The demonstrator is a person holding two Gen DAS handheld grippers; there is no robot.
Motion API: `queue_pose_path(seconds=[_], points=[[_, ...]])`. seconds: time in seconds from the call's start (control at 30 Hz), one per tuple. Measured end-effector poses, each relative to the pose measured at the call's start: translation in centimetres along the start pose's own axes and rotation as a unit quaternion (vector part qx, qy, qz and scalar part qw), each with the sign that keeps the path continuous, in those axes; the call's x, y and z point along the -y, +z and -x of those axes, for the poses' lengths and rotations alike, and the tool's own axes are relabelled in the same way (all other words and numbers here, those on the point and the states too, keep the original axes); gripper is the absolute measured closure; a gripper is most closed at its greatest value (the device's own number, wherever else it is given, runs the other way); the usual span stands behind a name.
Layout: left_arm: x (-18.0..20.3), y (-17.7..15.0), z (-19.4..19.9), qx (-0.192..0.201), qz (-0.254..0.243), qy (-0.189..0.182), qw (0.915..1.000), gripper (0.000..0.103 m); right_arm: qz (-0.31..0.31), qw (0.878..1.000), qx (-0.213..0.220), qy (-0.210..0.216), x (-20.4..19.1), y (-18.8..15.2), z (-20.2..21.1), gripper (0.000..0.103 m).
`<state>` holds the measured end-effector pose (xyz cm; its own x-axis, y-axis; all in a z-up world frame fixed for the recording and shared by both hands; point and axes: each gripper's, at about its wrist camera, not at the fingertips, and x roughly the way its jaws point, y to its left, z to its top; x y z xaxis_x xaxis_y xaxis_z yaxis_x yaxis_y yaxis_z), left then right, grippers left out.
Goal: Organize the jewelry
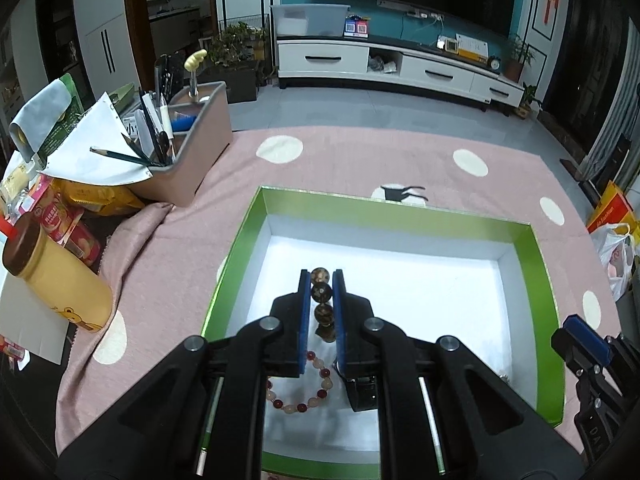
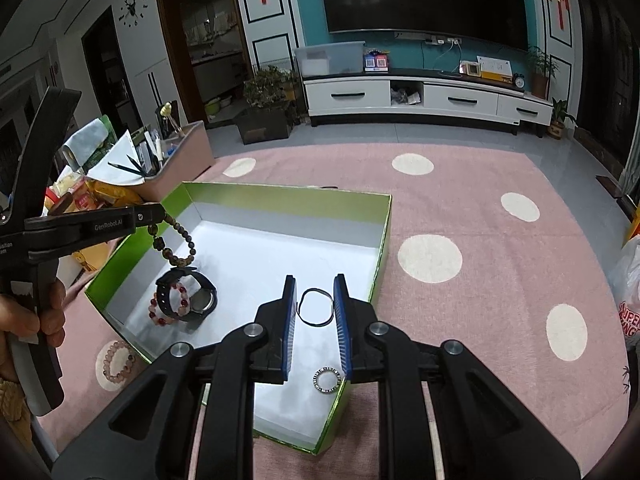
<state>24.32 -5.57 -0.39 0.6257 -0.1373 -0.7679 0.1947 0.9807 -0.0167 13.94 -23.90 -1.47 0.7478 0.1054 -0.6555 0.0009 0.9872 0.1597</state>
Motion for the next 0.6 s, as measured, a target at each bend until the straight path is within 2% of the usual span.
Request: queue_pose_path(seconds=[0.13,0.2,0.23,0.27,0.3,0.37,0.47,0.53,0.6], points=[[0.0,-0.2,-0.1,-0.003,-0.003,0.002,1.0000,0.093,-0.004,1.000,-0.003,-0.001,0.1,0.0,-0.2,0.083],[0.0,-0.2,0.0,-0.001,-0.002,0.002,1.0000,0.089,-0.004,1.000,-0.005,-0.004,0.1,-0.1,-0.2,0.078],[-0.1,-0.1,0.1,0.000,-0.002,0.002,1.0000,0.086,-0.004,1.000,-0.006,-0.006,0.1,-0.1,-0.2,0.069],[-0.1,-0.2,0.3,0.001,-0.002,0.001,1.0000,0.077,-0.007,1.000,-0.006,-0.004,0.1,-0.2,-0.1,0.062],[-0.1,-0.2,0.4,0.003,-0.001,0.000,1.0000,0.070,-0.010,1.000,-0.004,-0.002,0.1,-0.2,0.1,0.061],[-0.1,-0.3,0.7,0.005,-0.003,-0.001,1.0000,0.066,-0.011,1.000,-0.001,0.000,0.1,-0.3,0.4,0.061],[0.0,-0.4,1.3,0.009,-0.005,0.000,1.0000,0.049,-0.012,1.000,0.003,0.004,0.0,-0.5,1.2,0.057],[-0.1,-0.6,1.8,0.013,-0.003,-0.001,0.9999,0.043,-0.013,1.000,0.008,0.005,-0.2,-0.6,1.8,0.051],[-0.4,-0.7,2.4,0.015,0.003,0.002,0.9999,0.031,-0.015,1.000,0.013,0.009,-0.3,-0.8,2.6,0.049]])
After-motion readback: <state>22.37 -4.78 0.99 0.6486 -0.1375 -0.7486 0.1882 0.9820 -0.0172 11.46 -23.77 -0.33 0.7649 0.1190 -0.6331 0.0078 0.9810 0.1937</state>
